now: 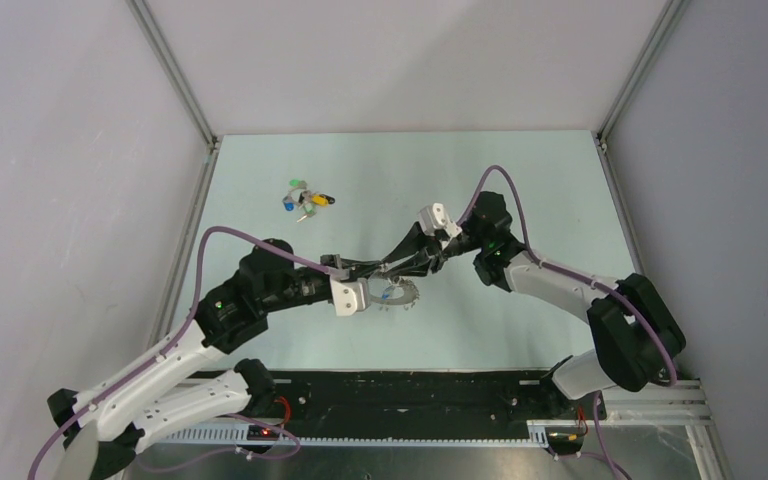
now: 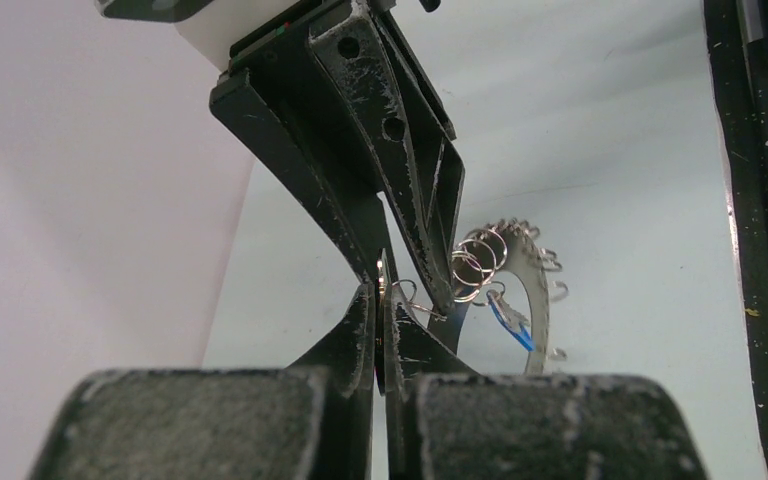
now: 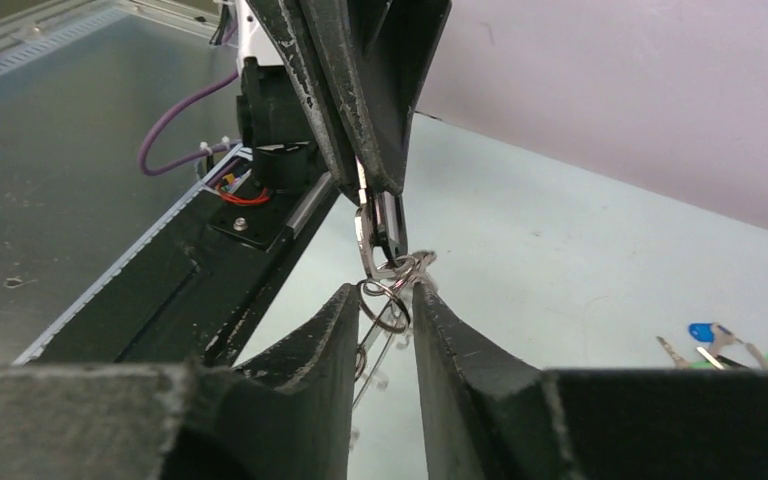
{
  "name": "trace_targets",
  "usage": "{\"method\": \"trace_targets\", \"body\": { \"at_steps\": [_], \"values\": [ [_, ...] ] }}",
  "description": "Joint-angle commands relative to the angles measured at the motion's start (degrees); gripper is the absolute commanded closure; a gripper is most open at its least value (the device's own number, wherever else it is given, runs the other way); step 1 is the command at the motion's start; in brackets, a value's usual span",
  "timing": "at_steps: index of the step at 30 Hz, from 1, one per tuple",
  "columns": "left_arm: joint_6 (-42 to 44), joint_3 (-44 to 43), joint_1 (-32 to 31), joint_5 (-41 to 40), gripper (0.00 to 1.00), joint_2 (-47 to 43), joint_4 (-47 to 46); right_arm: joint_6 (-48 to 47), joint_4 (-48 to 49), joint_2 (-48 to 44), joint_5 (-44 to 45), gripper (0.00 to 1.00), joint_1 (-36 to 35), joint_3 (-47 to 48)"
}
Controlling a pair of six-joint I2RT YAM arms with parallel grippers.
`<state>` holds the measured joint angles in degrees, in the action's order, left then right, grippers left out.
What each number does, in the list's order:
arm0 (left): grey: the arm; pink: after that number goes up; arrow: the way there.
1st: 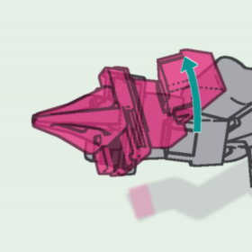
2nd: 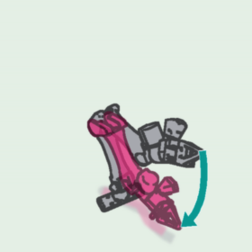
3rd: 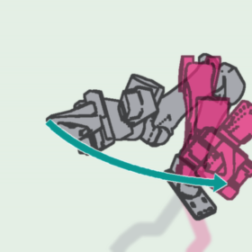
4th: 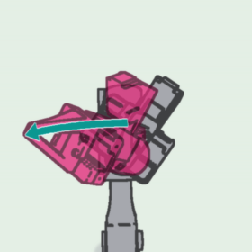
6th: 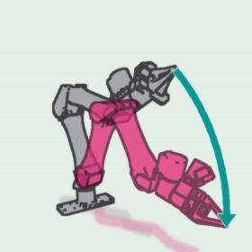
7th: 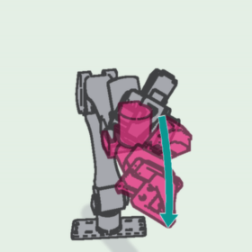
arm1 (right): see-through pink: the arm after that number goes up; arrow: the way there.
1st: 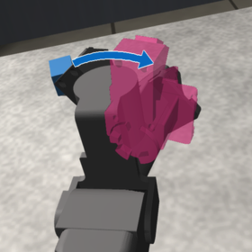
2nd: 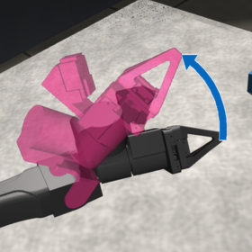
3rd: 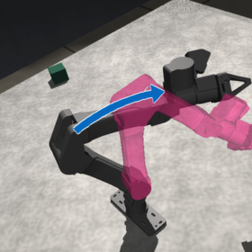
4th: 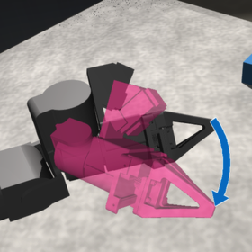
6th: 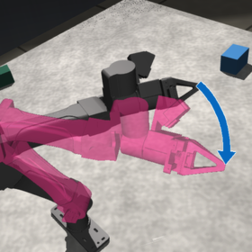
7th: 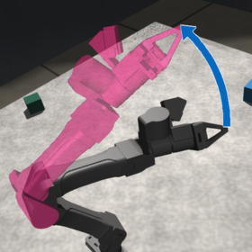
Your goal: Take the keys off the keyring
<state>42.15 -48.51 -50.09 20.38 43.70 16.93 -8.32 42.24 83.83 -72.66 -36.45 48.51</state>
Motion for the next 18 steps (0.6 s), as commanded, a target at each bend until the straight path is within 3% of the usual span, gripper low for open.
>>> {"method": "trace_targets", "body": {
  "at_steps": [1, 12, 15, 18],
  "values": [
    [1.5, -0.3, 0.6, 1.3, 1.0, -1.3, -3.6, 1.8, 2.3, 0.5, -3.1, 0.73, 0.1, 2.3],
    [1.7, -0.1, 0.6, 1.2, 1.0, -2.4, -3.7, 2.4, -0.4, -0.8, -2.9, 1.0, 0.8, 2.4],
    [1.8, 0.0, 0.6, 1.1, 1.0, -2.5, -3.7, 4.8, 0.0, -1.4, -2.1, 1.0, 1.0, 2.3],
    [1.7, 0.1, 0.6, 1.1, 1.0, -2.6, -3.8, 12.8, 2.2, -1.9, 2.3, 1.0, 0.9, 2.4]
  ]
}}
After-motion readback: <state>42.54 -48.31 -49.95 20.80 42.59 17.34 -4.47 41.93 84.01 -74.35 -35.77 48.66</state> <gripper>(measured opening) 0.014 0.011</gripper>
